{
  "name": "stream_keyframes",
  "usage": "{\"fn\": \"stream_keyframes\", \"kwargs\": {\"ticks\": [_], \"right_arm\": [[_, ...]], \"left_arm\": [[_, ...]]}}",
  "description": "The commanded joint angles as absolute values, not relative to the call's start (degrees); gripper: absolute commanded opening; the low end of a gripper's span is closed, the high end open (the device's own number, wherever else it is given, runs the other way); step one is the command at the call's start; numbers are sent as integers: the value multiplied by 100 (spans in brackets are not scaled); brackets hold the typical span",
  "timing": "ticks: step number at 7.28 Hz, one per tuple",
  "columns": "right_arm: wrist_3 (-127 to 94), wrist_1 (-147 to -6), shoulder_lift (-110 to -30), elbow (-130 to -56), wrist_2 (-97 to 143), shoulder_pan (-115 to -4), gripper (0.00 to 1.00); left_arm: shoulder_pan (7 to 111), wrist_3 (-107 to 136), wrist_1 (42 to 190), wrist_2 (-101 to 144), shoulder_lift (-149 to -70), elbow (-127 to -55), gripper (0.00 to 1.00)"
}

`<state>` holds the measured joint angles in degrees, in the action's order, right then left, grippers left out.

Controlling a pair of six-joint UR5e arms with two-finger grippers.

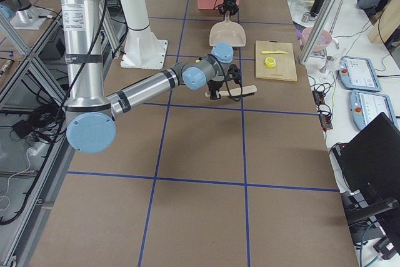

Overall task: Sweep and dump trash into bin
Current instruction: 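Lift the brush with the right gripper while the left drags the dustpan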

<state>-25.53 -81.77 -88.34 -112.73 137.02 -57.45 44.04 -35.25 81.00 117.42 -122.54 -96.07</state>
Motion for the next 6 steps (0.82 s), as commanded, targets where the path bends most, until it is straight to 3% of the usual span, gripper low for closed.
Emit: {"fn": "stream_keyframes", "kwargs": {"ticks": [1, 6], "right_arm": [[-2540, -8139, -8807, -11242, 13650, -5731, 0], [-2575, -8139, -8807, -11285, 13702, -5590, 0]], "left_arm": [[4351, -3533, 8025, 11707, -12401, -9536, 0], [3842, -3393, 7840, 11707, -12507, -9527, 0]]}}
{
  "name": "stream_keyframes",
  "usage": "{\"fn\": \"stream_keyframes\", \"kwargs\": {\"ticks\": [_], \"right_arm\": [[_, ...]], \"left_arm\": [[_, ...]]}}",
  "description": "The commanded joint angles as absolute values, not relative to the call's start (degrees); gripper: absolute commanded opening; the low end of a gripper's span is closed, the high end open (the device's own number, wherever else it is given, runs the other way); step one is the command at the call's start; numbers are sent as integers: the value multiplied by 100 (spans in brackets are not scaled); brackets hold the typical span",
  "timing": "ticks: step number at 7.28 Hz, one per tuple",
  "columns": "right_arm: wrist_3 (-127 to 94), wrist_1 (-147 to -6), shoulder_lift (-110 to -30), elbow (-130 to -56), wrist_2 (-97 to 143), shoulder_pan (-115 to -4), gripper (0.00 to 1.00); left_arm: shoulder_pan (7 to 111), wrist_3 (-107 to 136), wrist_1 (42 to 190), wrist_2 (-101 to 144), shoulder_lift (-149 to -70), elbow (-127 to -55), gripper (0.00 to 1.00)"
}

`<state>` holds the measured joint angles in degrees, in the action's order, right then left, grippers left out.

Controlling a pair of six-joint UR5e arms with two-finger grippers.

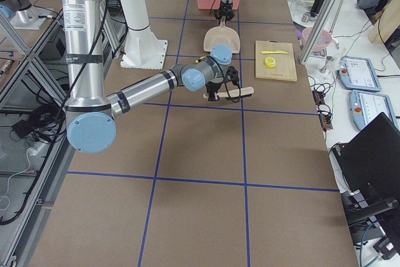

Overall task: Sweep and dump trash into bin
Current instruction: 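Lower the brush beside the ginger and corn with the right gripper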

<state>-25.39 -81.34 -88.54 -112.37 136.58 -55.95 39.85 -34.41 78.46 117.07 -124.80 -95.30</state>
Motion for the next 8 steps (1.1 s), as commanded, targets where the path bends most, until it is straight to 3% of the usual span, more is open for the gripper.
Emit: {"fn": "stream_keyframes", "kwargs": {"ticks": [1, 8], "right_arm": [[-2723, -8269, -8807, -11442, 13780, -5599, 0], [-4488, -8079, -8710, -12093, 13974, -5433, 0]], "left_arm": [[3763, -3271, 7857, 11707, -12533, -9536, 0], [3656, -3287, 7884, 11707, -12577, -9483, 0]]}}
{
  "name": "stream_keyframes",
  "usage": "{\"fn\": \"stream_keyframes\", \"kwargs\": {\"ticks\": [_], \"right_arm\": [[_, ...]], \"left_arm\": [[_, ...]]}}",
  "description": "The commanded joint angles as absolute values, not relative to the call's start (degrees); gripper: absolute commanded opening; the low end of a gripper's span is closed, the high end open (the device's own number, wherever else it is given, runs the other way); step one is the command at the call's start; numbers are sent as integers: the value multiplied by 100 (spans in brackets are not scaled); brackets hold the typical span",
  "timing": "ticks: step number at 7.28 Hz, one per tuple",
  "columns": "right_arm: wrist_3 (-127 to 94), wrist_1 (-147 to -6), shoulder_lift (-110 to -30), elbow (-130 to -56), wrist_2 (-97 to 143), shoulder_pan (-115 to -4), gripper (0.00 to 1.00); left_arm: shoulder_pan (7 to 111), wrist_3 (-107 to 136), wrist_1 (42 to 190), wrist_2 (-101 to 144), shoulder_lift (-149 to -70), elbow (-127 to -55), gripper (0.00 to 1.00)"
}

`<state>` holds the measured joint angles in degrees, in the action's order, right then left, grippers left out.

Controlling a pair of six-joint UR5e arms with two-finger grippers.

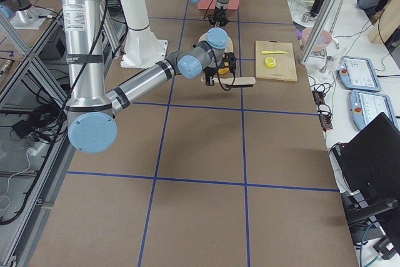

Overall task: Sweep and dump trash into bin
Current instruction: 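Lower the brush beside the ginger and corn with the right gripper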

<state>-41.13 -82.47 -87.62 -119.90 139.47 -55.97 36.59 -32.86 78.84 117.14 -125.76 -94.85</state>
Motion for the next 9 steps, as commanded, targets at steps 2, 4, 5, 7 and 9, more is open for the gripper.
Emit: {"fn": "stream_keyframes", "kwargs": {"ticks": [2, 4, 5, 7, 9], "right_arm": [[-5444, -6949, -8788, -12085, 13913, -5030, 0], [-6306, -5877, -8807, -11735, 13870, -4660, 0], [-6798, -5062, -8963, -11481, 13660, -4406, 0], [-7843, -3706, -9044, -11110, 13361, -3940, 0], [-8095, -3340, -9088, -11092, 12458, -3343, 0]], "left_arm": [[3674, -3322, 7858, 11698, -12542, -9501, 0], [3674, -3305, 7849, 11698, -12559, -9483, 0], [3674, -3287, 7849, 11707, -12560, -9492, 0], [3665, -3270, 7831, 11716, -12560, -9492, 0], [3665, -3278, 7840, 11716, -12560, -9483, 0]]}}
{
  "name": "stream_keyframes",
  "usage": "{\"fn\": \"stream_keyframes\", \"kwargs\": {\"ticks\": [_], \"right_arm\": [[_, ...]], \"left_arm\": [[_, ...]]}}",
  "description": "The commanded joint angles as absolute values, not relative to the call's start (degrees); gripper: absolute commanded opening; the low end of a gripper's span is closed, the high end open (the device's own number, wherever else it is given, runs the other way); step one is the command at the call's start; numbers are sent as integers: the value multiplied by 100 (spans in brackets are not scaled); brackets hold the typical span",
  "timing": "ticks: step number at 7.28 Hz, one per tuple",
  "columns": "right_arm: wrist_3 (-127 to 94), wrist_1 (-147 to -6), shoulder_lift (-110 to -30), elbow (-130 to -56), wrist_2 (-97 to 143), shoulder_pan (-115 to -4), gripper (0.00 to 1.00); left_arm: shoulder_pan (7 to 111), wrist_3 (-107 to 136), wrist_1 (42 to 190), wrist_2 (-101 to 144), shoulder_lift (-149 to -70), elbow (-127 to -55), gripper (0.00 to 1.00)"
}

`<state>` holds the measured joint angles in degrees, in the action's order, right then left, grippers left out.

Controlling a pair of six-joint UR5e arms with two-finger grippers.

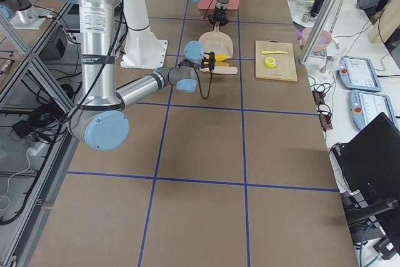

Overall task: Sweep and dump trash into bin
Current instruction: 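Lower the brush beside the ginger and corn with the right gripper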

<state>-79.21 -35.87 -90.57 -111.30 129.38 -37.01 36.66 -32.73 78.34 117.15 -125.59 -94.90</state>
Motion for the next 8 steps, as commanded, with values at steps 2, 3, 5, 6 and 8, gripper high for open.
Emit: {"fn": "stream_keyframes", "kwargs": {"ticks": [2, 3, 5, 6, 8], "right_arm": [[-8068, -3331, -9009, -11040, 12042, -3007, 0], [-8086, -3340, -9009, -11039, 11945, -2867, 0], [-8060, -3331, -8983, -10978, 11664, -2515, 0], [-8068, -3331, -8965, -10951, 11654, -2409, 0], [-8077, -3331, -8842, -10811, 11654, -2233, 0]], "left_arm": [[3665, -3278, 7849, 11716, -12560, -9483, 0], [3665, -3278, 7840, 11716, -12568, -9483, 0], [3665, -3270, 7840, 11716, -12568, -9475, 0], [3665, -3270, 7849, 11725, -12568, -9466, 0], [3665, -3270, 7849, 11725, -12568, -9457, 0]]}}
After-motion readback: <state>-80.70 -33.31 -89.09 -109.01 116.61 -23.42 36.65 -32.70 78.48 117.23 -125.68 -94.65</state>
